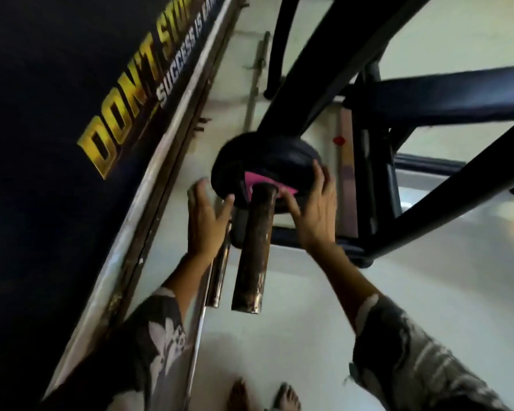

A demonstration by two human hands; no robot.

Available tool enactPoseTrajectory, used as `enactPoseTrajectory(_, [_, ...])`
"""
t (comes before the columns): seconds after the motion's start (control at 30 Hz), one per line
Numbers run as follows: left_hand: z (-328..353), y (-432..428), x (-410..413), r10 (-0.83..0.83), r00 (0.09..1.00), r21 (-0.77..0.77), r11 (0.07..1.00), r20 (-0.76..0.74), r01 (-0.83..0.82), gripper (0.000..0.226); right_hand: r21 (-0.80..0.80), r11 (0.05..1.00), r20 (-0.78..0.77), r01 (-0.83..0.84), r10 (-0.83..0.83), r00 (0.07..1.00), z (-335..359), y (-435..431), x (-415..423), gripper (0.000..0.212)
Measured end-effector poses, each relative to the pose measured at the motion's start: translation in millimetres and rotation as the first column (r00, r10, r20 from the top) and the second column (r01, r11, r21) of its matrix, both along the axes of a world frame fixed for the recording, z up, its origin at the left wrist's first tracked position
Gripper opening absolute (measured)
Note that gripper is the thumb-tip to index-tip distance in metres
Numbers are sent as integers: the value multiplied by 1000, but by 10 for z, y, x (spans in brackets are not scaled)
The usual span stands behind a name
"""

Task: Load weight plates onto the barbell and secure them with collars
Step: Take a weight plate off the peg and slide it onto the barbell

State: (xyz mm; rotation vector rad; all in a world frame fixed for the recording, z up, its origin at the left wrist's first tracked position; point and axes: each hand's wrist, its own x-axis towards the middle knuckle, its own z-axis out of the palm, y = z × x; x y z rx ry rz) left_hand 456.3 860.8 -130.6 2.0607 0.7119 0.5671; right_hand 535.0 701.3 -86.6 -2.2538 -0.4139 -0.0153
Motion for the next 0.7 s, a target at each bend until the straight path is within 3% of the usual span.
enactPoseTrajectory(0.17, [-360, 26, 318, 21, 987, -216, 976, 162, 14, 80, 145, 987, 68, 69, -80, 994, -363, 85, 214, 77])
enactPoseTrajectory(0.27, [-416, 85, 401, 56, 977, -262, 965, 207, 0, 85, 233, 965, 84, 119, -142, 986, -404, 124, 212, 77])
enactPoseTrajectory(0.43, [-295, 151, 393, 31, 961, -277, 960, 273, 48, 64, 238, 953, 70, 189, -211, 975, -313, 165, 218, 76])
enactPoseTrajectory(0.6, [-272, 186, 110, -31, 960, -251, 962, 279, 104, 56, 210, 969, 94, 132, -155, 983, -384, 11, 93, 73])
enactPoseTrajectory(0.7, [-196, 295, 1, -136, 950, -247, 947, 280, 208, 57, 391, 920, -34, 15, -2, 999, -423, -79, 146, 59])
